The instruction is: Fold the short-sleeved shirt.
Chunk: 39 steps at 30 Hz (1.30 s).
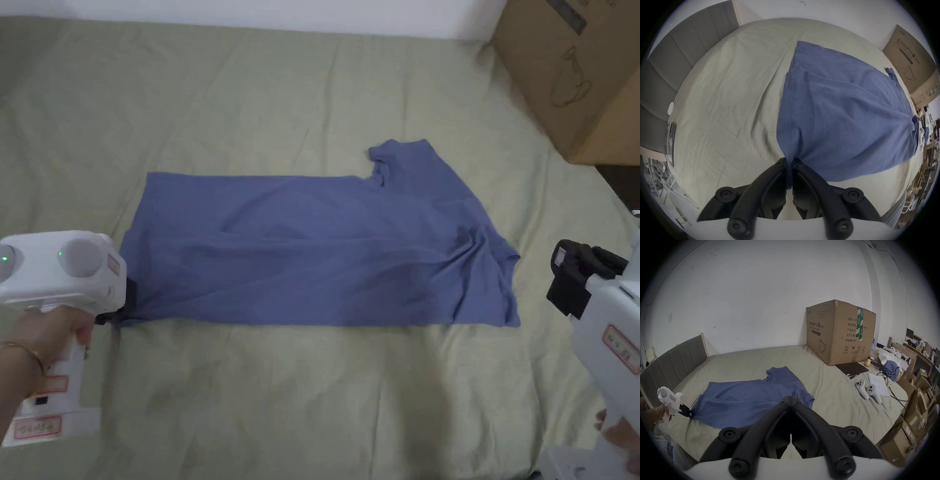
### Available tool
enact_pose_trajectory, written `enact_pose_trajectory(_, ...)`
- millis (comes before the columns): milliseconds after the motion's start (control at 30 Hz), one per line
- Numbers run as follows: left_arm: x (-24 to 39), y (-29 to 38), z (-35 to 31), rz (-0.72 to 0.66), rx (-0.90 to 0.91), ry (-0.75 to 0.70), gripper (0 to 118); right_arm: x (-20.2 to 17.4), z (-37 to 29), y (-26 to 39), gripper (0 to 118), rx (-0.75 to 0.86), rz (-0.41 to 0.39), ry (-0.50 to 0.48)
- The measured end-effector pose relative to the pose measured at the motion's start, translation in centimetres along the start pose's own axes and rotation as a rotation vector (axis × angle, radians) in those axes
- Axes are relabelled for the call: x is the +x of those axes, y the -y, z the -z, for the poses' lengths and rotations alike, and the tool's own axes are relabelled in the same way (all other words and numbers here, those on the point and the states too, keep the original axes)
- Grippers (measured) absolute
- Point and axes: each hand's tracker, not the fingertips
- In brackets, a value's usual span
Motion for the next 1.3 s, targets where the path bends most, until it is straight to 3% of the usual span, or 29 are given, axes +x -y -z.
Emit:
enact_pose_trajectory(67, -0.7, 0.3, -1.0, -0.004, 0.035, 0.012, 4, 0.4, 1.1, -0.6, 0, -0.05, -0.004, -0.005)
enact_pose_trajectory(100, -0.9, 0.4, -1.8, -0.018, 0.073, 0.027, 4, 0.7, 2.0, -1.1, 6, -0.09, -0.007, -0.006)
enact_pose_trajectory(133, -1.1, 0.5, -2.5, -0.04, 0.109, 0.046, 4, 1.1, 2.9, -1.4, 21, -0.113, -0.006, -0.014)
enact_pose_trajectory(167, -1.2, 0.5, -3.0, -0.052, 0.121, 0.056, 4, 1.5, 3.9, -1.8, 46, -0.143, -0.009, -0.027)
enact_pose_trajectory(200, -1.7, 0.4, -3.6, -0.056, 0.13, 0.067, 4, 1.9, 5.2, -2.2, 87, -0.21, -0.024, -0.038)
enact_pose_trajectory(233, -1.8, 0.4, -4.0, -0.054, 0.14, 0.075, 4, 2.2, 6.5, -2.5, 109, -0.273, -0.03, -0.051)
enact_pose_trajectory(267, -1.9, 0.3, -4.5, -0.054, 0.148, 0.077, 4, 2.4, 7.9, -2.6, 117, -0.332, -0.033, -0.054)
enact_pose_trajectory(333, -1.9, 0.1, -4.8, -0.052, 0.163, 0.084, 4, 2.7, 9.8, -2.5, 117, -0.364, -0.027, -0.041)
enact_pose_trajectory(400, -2.1, 0.0, -5.1, -0.055, 0.168, 0.09, 4, 2.9, 12.7, -2.1, 117, -0.516, -0.022, 0.015)
enact_pose_trajectory(500, -1.9, 0.0, -4.8, -0.056, 0.165, 0.093, 4, 3.6, 16.6, -0.1, 117, -0.661, 0.005, 0.017)
enact_pose_trajectory(600, -1.9, 0.1, -4.2, -0.063, 0.153, 0.083, 4, 3.7, 19.3, 2.4, 117, -0.745, -0.009, 0.082)
enact_pose_trajectory(667, -2.1, 0.2, -3.8, -0.074, 0.14, 0.078, 4, 3.7, 20.4, 3.8, 111, -0.765, -0.016, 0.125)
enact_pose_trajectory(733, -2.0, 0.3, -3.4, -0.082, 0.132, 0.074, 4, 3.7, 21.1, 5.0, 83, -0.766, -0.022, 0.185)
enact_pose_trajectory(800, -2.0, 0.4, -3.1, -0.084, 0.126, 0.068, 4, 3.9, 21.5, 5.7, 44, -0.78, 0.001, 0.157)
enact_pose_trajectory(867, -1.8, 0.5, -2.8, -0.092, 0.118, 0.062, 4, 4.1, 21.4, 6.2, 12, -0.801, 0.068, 0.076)
enact_pose_trajectory(900, -1.8, 0.6, -2.7, -0.111, 0.124, 0.054, 4, 3.8, 21.1, 6.0, 7, -0.782, 0.086, 0.06)
enact_pose_trajectory(967, -1.9, 0.5, -2.6, -0.146, 0.127, 0.057, 4, 3.5, 20.7, 5.4, 7, -0.782, 0.083, 0.064)
enact_pose_trajectory(1067, -2.3, 0.4, -3.4, -0.157, 0.132, 0.068, 4, 3.6, 19.7, 3.3, 7, -0.79, 0.009, 0.041)
enact_pose_trajectory(1200, -3.7, 0.8, -6.5, -0.207, 0.201, 0.155, 4, 5.3, 16.1, -0.8, 7, -0.72, 0.067, -0.037)
enact_pose_trajectory(1300, -4.7, 2.4, -9.2, -0.205, 0.221, 0.18, 4, 6.1, 12.8, -2.7, 6, -0.696, 0.056, -0.061)
